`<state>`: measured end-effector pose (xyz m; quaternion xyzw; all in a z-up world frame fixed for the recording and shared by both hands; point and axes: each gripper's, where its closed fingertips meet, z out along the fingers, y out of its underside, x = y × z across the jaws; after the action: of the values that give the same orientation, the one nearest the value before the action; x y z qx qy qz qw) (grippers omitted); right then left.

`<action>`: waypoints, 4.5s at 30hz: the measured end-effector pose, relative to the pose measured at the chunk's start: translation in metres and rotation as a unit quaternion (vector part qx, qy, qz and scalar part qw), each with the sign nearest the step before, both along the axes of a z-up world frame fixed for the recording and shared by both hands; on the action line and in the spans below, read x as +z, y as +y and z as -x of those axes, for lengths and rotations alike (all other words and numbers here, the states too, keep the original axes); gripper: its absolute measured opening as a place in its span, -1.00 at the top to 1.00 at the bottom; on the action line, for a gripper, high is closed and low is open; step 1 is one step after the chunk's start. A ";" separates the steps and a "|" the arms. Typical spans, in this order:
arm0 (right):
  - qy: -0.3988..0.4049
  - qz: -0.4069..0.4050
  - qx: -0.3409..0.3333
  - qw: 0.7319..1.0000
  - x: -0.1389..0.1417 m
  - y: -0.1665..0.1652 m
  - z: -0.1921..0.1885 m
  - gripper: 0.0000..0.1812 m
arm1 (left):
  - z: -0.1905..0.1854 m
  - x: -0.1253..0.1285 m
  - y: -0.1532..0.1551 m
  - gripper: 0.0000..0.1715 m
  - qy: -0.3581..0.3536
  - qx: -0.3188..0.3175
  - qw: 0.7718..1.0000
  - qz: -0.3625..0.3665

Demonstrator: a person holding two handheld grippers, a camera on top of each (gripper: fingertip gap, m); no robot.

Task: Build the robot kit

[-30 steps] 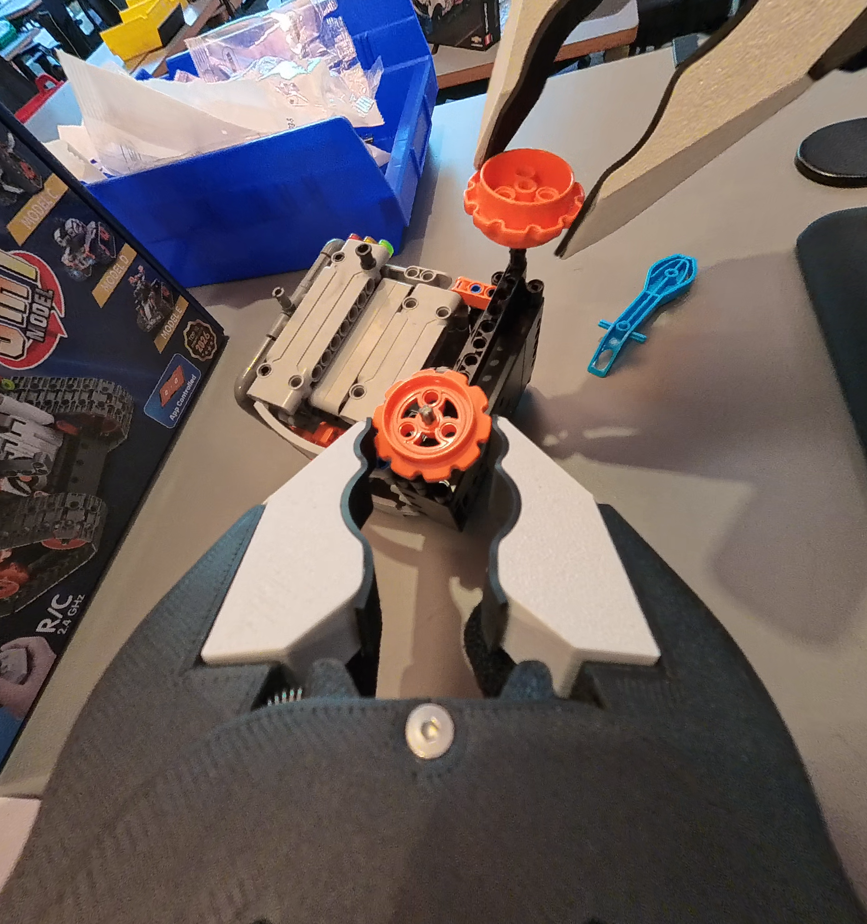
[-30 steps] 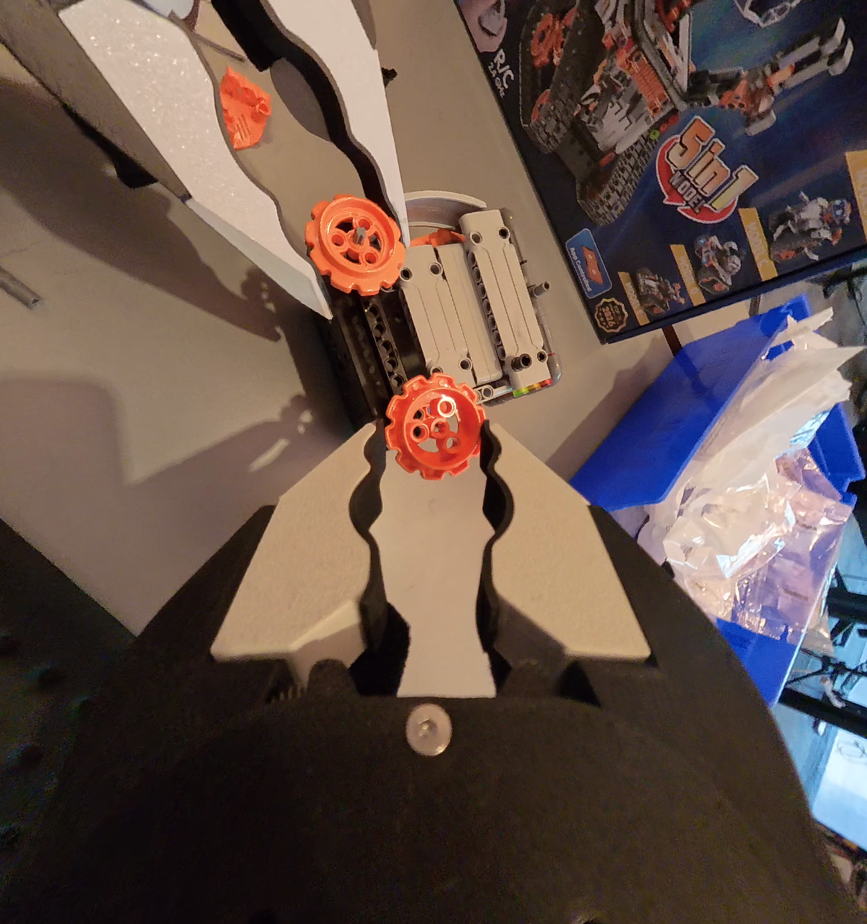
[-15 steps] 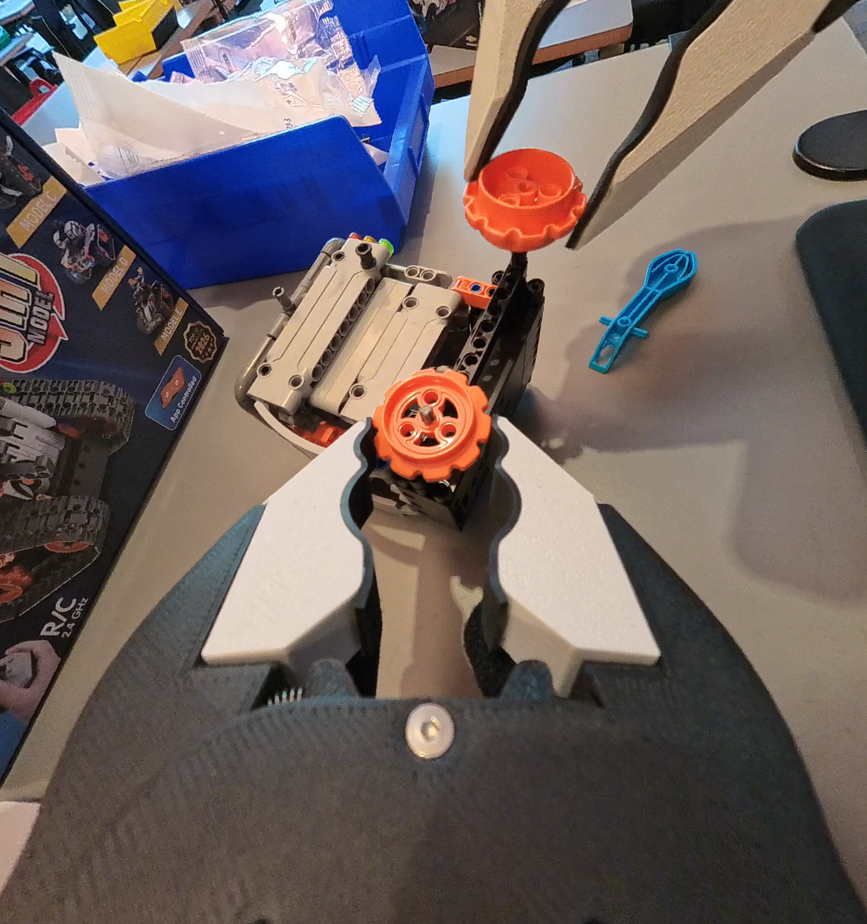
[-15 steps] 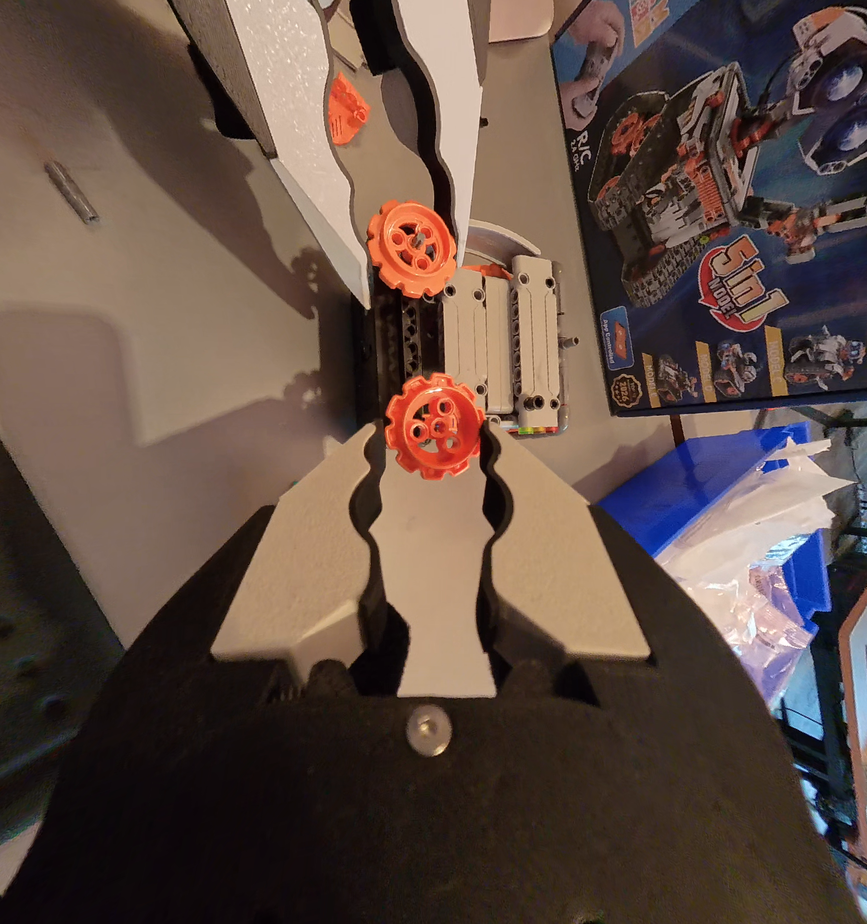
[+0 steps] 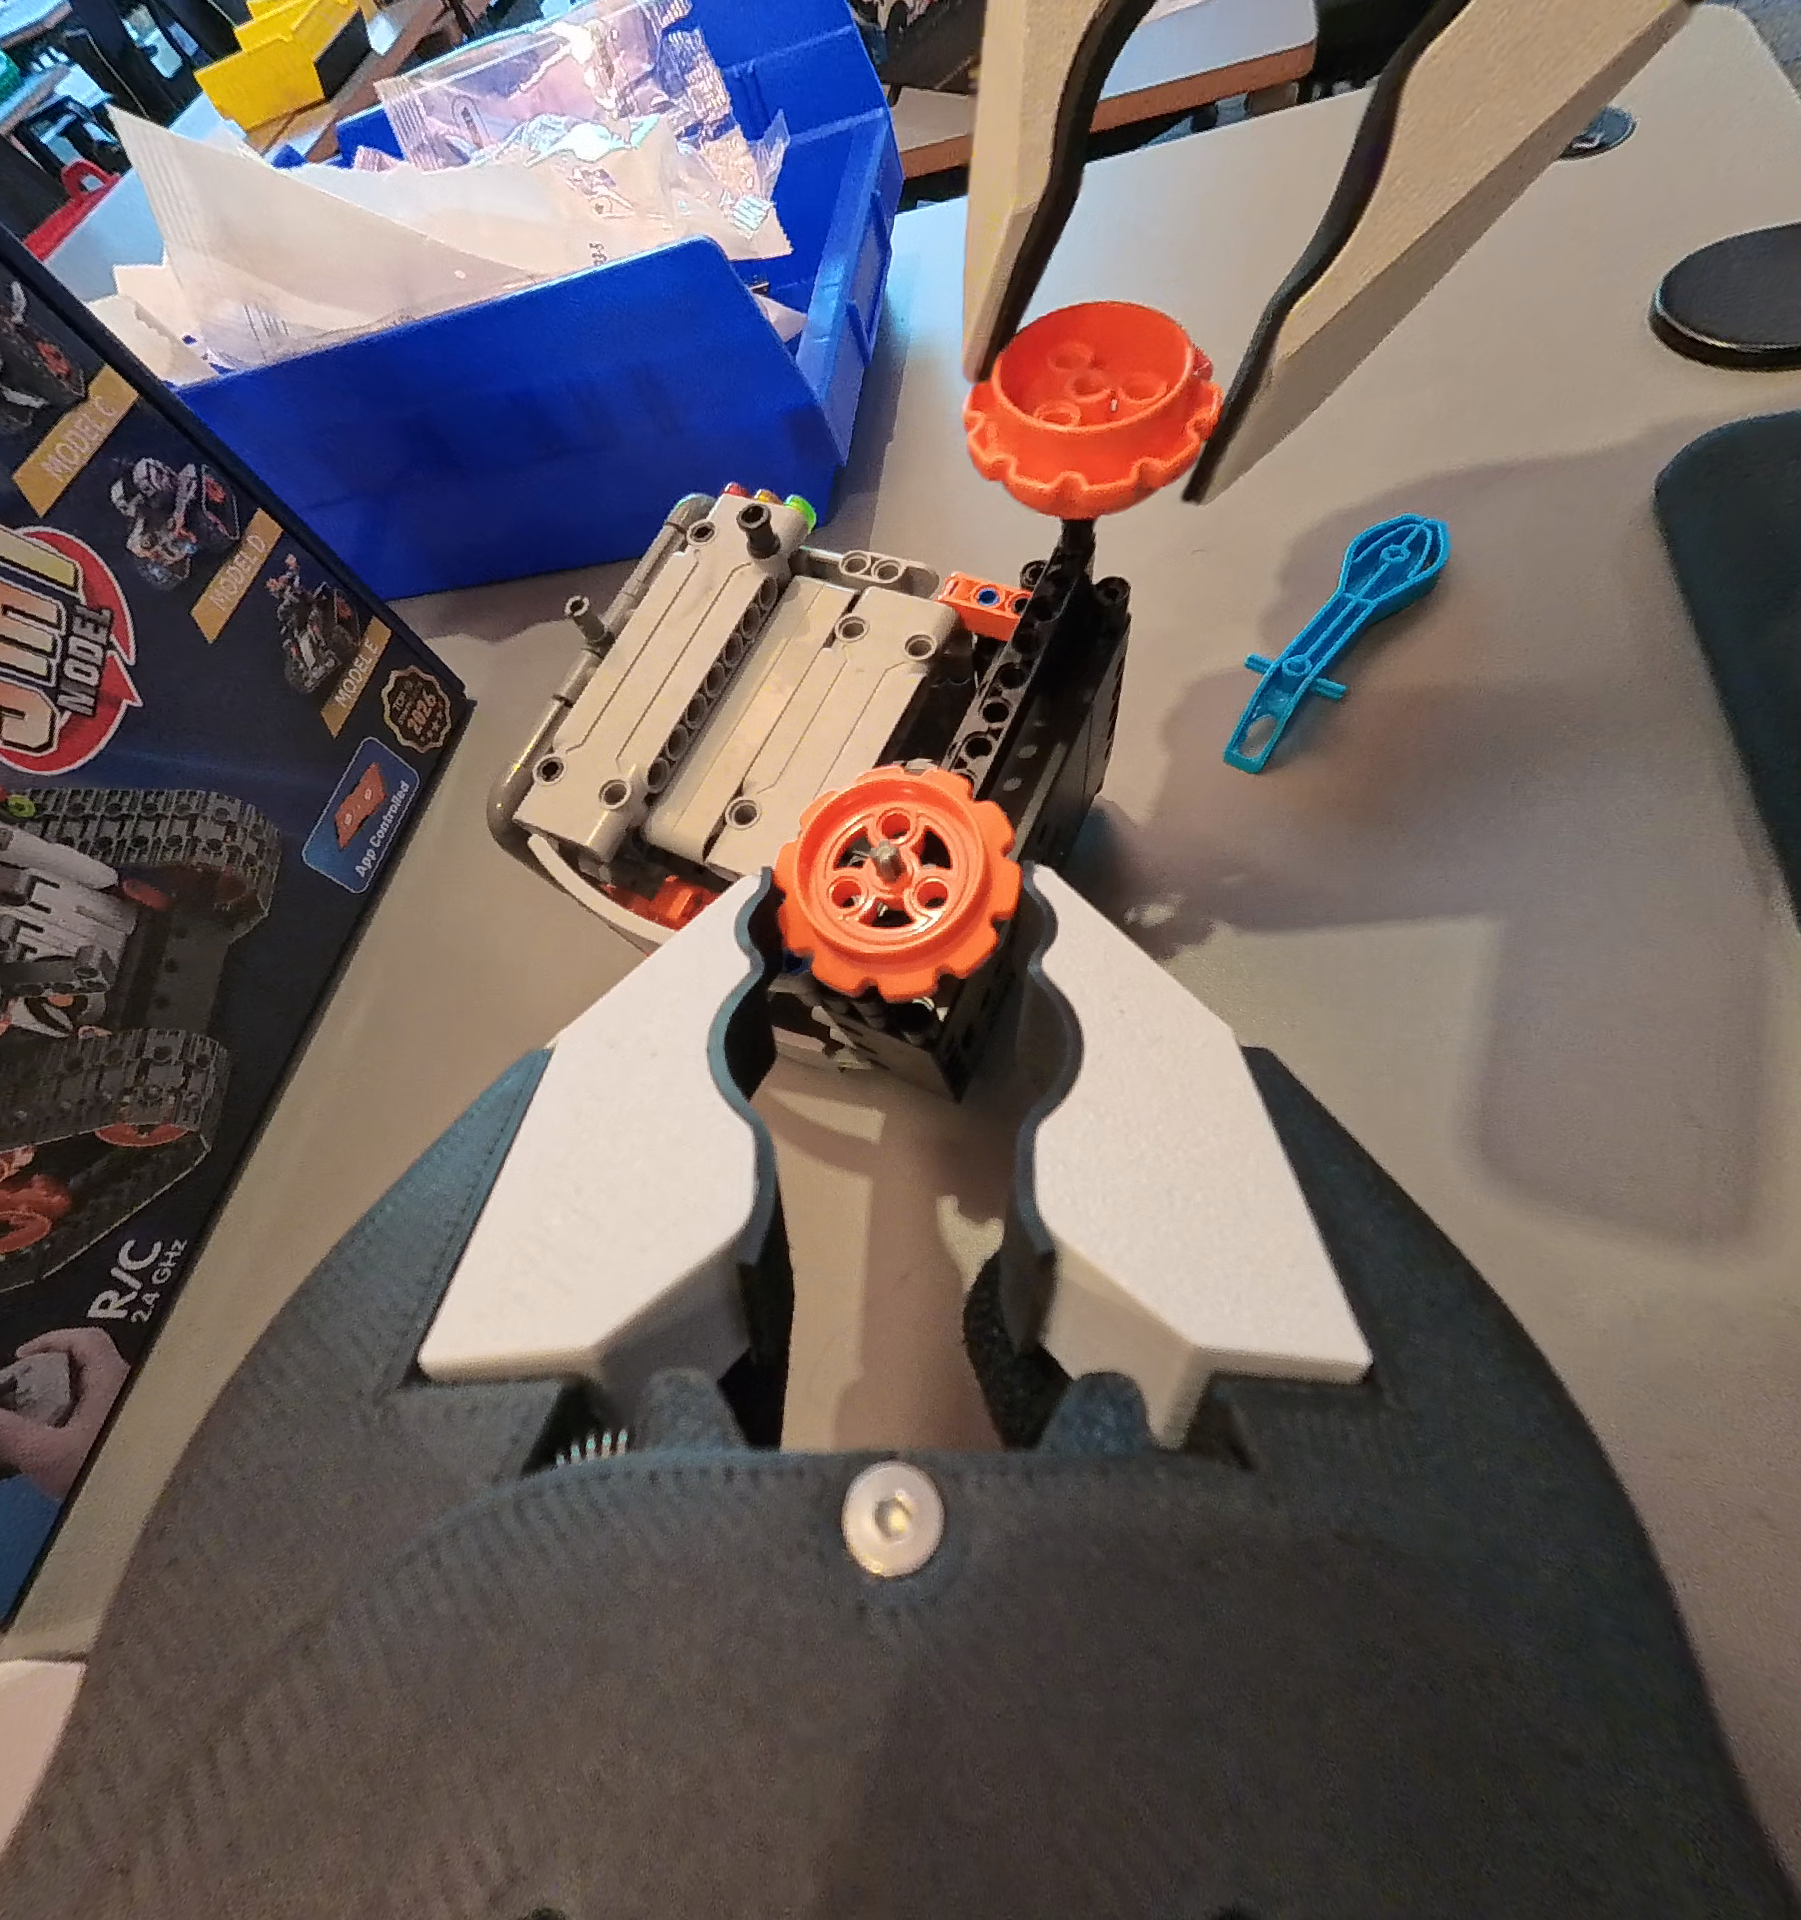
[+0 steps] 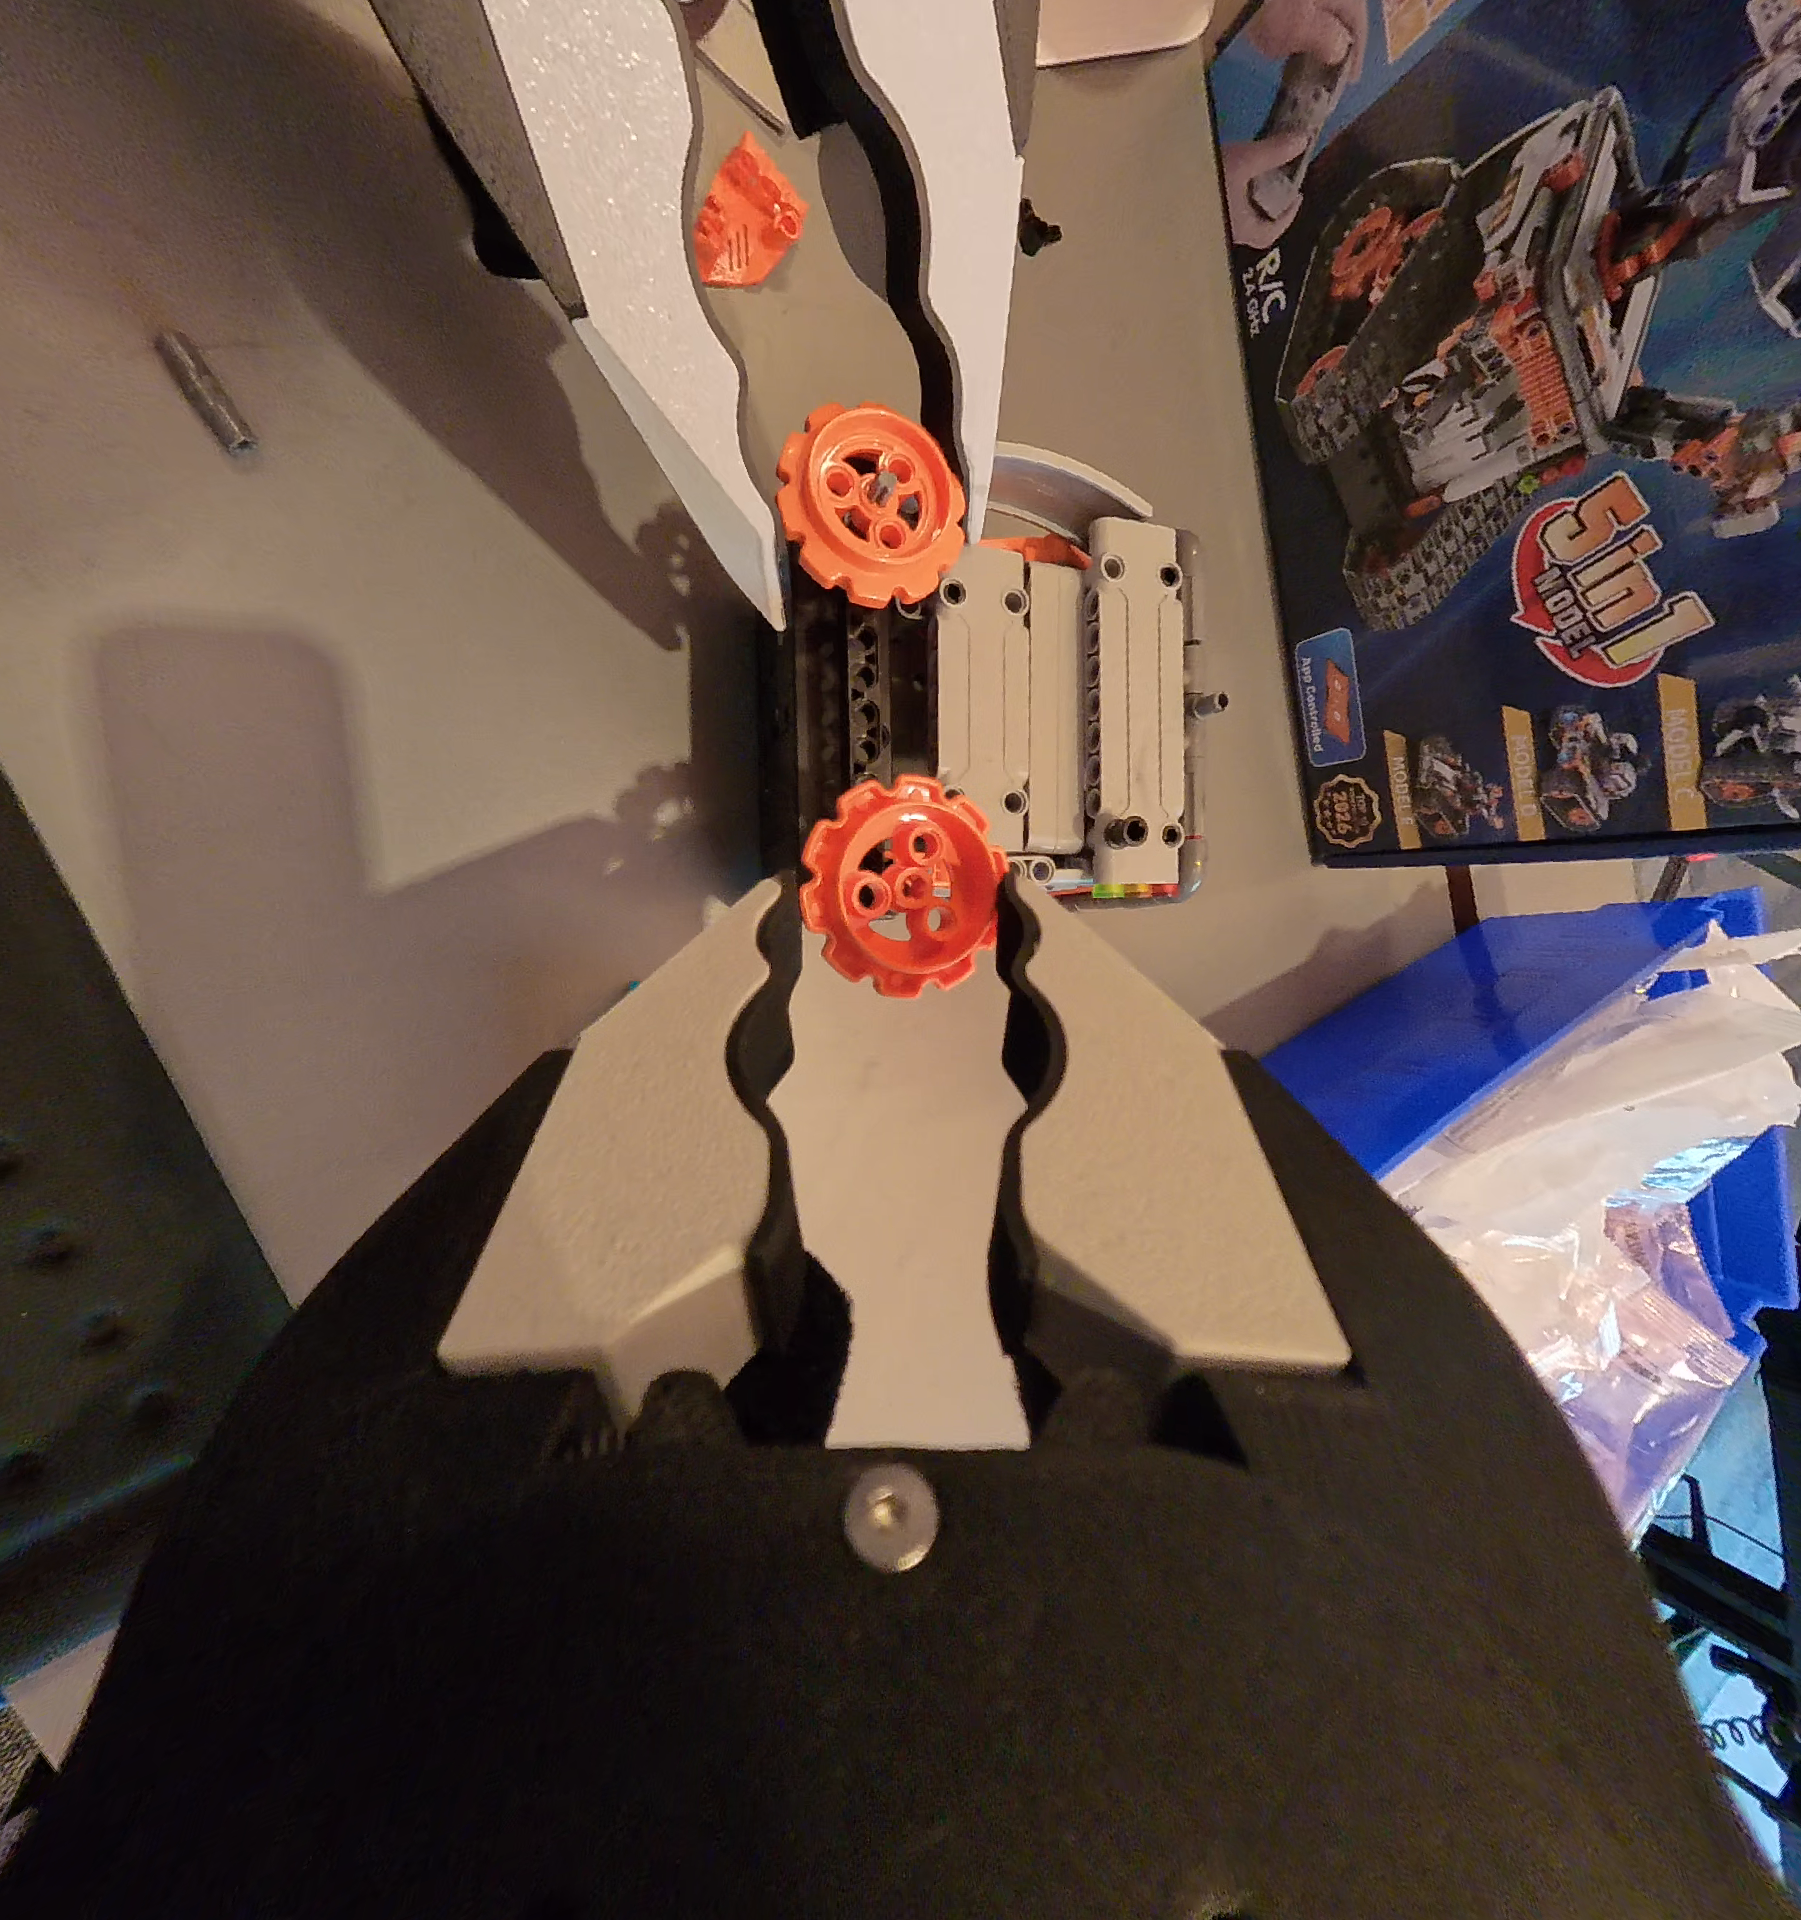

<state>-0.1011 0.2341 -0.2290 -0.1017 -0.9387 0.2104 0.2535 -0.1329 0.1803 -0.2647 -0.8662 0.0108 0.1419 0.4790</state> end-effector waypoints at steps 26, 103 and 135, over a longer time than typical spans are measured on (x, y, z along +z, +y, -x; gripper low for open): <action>-0.007 -0.017 0.048 0.999 0.000 -0.002 0.001 0.61 | 0.001 0.000 0.000 0.51 0.000 -0.001 1.000 -0.002; -0.015 -0.121 0.213 0.969 -0.005 0.000 0.003 0.61 | 0.007 -0.001 0.000 0.51 -0.019 -0.011 1.000 0.021; -0.052 -0.155 -0.069 0.984 -0.006 0.006 0.008 0.62 | 0.004 0.001 0.000 0.51 -0.020 0.031 0.999 0.003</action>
<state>-0.1092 0.2400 -0.2353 -0.1365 -0.9625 0.0383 0.2314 -0.1373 0.1807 -0.2641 -0.8700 -0.0252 0.1396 0.4722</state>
